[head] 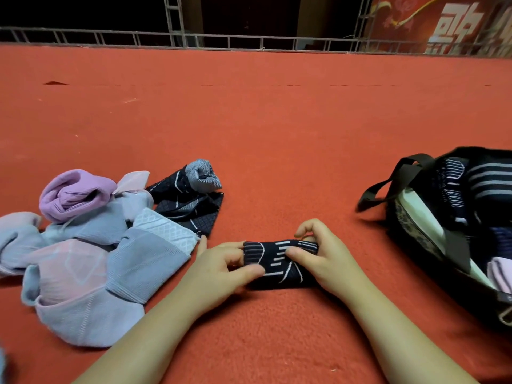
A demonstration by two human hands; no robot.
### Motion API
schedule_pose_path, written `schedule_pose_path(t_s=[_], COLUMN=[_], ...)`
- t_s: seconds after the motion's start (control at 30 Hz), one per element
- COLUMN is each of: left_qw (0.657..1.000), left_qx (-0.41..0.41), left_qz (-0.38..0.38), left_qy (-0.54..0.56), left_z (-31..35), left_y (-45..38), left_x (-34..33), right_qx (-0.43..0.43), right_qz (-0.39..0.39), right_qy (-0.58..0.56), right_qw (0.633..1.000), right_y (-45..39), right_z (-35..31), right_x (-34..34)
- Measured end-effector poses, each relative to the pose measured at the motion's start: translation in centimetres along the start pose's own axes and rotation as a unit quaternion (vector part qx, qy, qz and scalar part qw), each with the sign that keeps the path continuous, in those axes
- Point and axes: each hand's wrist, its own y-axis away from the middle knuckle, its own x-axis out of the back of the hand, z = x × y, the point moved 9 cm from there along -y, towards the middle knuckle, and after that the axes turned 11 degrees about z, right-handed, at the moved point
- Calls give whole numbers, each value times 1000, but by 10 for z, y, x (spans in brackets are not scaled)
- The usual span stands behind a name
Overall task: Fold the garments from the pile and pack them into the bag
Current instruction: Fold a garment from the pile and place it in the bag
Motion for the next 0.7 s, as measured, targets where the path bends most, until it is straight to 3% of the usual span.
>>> schedule_pose_path(t_s=[0.13,0.23,0.33,0.43,0.6,0.7], left_qw=[996,991,989,984,973,983], left_qx=[28,32,32,50,62,76], left_qz=[79,115,65,-3,-35,-32], left_qy=[-40,-63,-129,-171,-221,-162], left_z=[-4,-6,-7,-7,-4,7], left_y=[-9,-7,-8,-6,2,11], left_x=[8,14,4,-9,-13,-10], right_qx=[-32,-12,-5,-10,13,-19], right_qz=[51,27,-37,-75,-84,-79], right_qy=[78,199,277,279,224,149], right_qw=[995,979,960,957,971,986], right_y=[-8,-9,-8,-7,-1,12], right_z=[7,9,12,17,2,-10], right_x=[-1,-7,-18,-23,-27,-21])
